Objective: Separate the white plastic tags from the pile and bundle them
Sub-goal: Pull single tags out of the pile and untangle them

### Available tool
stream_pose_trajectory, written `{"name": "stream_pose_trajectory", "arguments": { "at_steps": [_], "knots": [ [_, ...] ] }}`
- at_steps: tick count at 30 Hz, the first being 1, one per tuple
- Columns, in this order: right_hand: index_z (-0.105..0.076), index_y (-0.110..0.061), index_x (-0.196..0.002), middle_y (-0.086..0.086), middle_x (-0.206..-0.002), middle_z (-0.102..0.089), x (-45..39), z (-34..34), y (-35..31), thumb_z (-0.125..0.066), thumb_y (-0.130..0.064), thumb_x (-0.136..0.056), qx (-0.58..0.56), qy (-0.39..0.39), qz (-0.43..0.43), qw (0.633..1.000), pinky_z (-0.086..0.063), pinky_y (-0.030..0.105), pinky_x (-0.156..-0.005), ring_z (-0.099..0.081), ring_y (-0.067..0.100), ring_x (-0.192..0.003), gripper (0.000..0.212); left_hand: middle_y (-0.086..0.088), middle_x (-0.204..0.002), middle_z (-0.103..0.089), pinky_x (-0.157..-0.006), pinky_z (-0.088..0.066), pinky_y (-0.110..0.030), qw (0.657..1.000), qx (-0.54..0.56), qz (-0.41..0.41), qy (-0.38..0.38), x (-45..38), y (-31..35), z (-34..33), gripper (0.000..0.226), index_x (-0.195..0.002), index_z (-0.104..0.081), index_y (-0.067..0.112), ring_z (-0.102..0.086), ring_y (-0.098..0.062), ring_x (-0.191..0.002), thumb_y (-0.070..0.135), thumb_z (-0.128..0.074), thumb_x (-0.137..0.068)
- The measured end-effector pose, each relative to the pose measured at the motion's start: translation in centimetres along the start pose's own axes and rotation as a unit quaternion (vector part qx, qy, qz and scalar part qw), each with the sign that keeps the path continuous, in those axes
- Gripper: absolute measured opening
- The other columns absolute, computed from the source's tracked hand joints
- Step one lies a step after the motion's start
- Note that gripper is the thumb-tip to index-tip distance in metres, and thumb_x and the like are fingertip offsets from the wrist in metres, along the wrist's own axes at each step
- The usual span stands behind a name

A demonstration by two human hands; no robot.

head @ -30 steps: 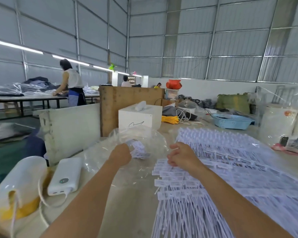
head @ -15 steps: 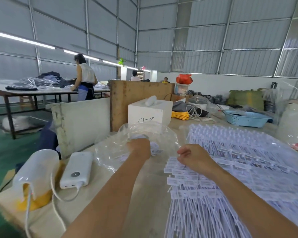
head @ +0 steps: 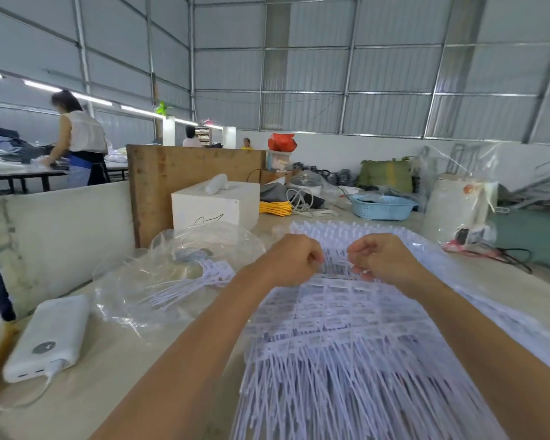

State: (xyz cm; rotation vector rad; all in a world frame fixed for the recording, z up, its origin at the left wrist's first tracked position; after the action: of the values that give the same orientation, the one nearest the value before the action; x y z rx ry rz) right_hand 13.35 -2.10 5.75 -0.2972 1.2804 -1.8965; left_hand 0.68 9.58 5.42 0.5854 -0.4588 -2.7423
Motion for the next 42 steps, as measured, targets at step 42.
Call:
{"name": "stream_pose_trajectory", "arguments": {
  "at_steps": [42],
  "knots": [
    [-0.065,-0.009,-0.071,0.0,-0.049,-0.054,2.3,6.2,5.6,-0.068,-0.002,-0.083,-0.023,-0.067,0.087,0.994,-0.041,0.016,-0.051,-0.049,0.004,-0.044,0.014,0.002,-0.078,-0.058,-0.063,-0.042,-0.03,0.999,0.026,-0.003,-0.035,-3.6,5.6,-5.8,0.033,-0.088,-0.062,0.018,-0.057,-0.018,-0.075,0.05,-0.067,-0.081]
  ]
}}
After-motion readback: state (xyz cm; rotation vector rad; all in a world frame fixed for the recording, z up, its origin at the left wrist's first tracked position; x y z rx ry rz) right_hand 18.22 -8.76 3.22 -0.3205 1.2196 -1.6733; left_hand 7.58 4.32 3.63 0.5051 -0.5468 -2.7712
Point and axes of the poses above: each hand's wrist, its own x-axis away from the middle knuckle, its own z-axis out of the back of the hand, y = z × x, the point moved 2 cm from there along -x, towards the middle knuckle
